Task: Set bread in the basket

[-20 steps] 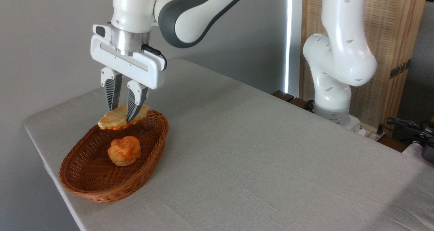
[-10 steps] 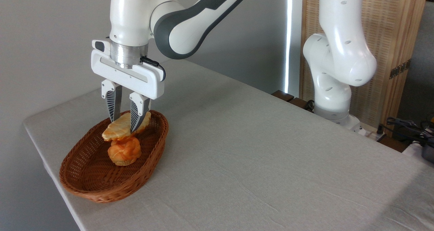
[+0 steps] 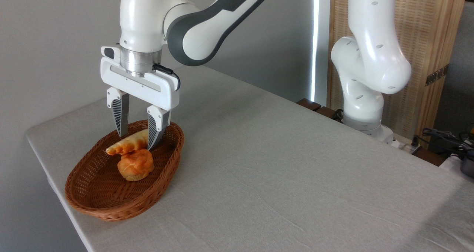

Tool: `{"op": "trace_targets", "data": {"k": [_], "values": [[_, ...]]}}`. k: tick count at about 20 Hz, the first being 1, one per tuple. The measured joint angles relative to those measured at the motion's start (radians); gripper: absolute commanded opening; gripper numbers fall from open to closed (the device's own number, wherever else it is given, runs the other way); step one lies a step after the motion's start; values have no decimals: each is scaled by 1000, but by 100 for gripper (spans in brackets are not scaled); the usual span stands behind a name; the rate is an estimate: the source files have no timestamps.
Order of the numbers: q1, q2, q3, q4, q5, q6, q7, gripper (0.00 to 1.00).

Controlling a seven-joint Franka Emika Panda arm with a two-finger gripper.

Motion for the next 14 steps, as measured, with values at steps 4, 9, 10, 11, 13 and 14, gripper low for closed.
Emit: {"op": "trace_targets", "data": {"k": [4,9,10,11,13,14], "values": [[2,-1,5,8,1,0,0,100],[8,-27,25,57,1,-36,0,100],[9,-37,33,67,1,-58,0,100],[10,-44,38,72,3,-73,1,100],[11,-67,56,81,8,-127,25,100],[11,-81,67,83,11,-169,64,100]]}}
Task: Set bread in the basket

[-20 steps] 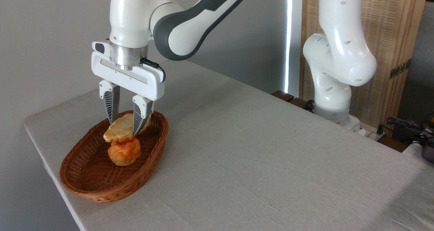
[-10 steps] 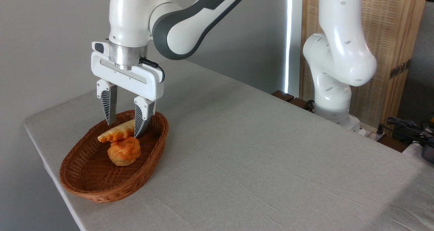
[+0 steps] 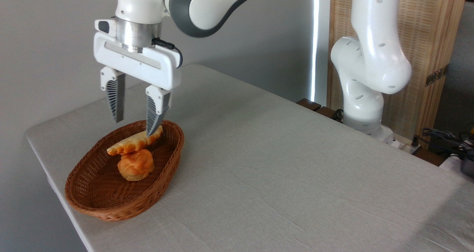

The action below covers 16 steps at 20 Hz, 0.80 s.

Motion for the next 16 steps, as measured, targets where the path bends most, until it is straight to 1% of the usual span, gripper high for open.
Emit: {"op": "trace_targets", "data": {"k": [3,6,8,13,16], "values": [[0,-51,34,2,1,-131,158,100],[2,-97,83,2,1,-255,345,100],[3,-107,107,1,2,-303,444,100],[4,-104,152,-3,18,-353,589,100],[4,-104,159,-3,20,-378,632,100]]}}
